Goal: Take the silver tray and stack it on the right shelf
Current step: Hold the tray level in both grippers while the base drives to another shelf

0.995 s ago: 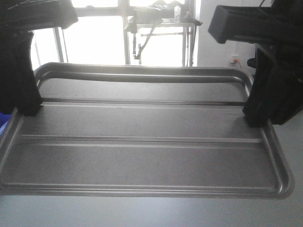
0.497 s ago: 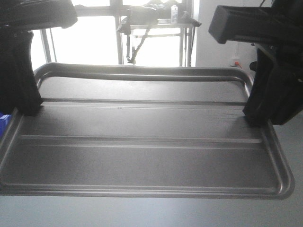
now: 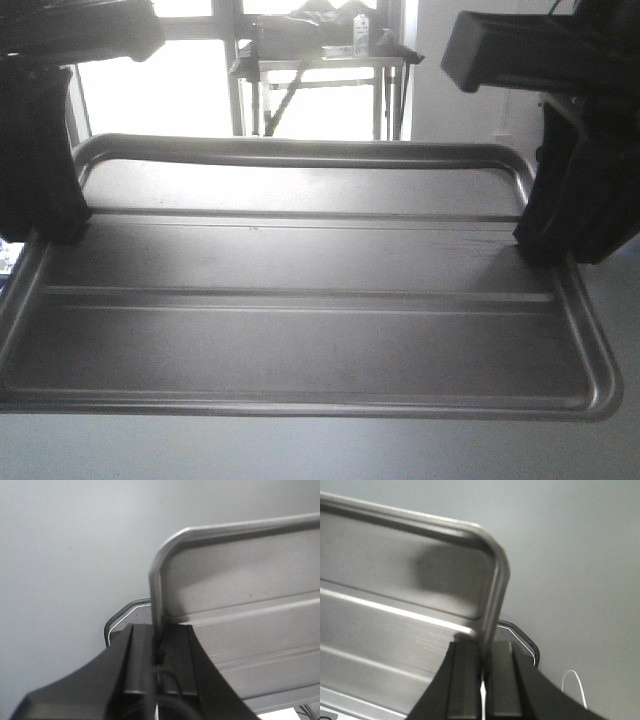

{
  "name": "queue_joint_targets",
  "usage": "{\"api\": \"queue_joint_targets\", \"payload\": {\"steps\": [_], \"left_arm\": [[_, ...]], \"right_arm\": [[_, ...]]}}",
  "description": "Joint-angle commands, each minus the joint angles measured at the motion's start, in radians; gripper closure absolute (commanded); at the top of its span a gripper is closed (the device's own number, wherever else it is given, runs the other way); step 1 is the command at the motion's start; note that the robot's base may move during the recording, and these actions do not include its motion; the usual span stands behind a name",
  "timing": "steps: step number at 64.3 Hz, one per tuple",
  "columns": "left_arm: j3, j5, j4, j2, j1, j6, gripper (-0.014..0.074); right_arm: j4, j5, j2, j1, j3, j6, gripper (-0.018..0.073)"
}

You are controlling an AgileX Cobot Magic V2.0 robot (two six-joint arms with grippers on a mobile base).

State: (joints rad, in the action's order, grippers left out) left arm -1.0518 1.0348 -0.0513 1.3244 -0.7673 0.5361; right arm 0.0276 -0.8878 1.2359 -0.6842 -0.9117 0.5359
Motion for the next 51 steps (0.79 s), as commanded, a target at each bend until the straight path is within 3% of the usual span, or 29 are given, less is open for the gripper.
{"api": "queue_joint_targets", "payload": {"steps": [1,51], "left_arm": [[-0.032,0.003,-0.012,-0.021,-0.009,-0.023,0.0689],[-0.032,0.003,-0.011,-0.021,-0.009,-0.023,0.0689]], "right_arm": [[0.024,0.047,-0.021,0.004,-0.029,-0.026,0.0503],[0.024,0.047,-0.021,0.004,-0.029,-0.026,0.0503]]}}
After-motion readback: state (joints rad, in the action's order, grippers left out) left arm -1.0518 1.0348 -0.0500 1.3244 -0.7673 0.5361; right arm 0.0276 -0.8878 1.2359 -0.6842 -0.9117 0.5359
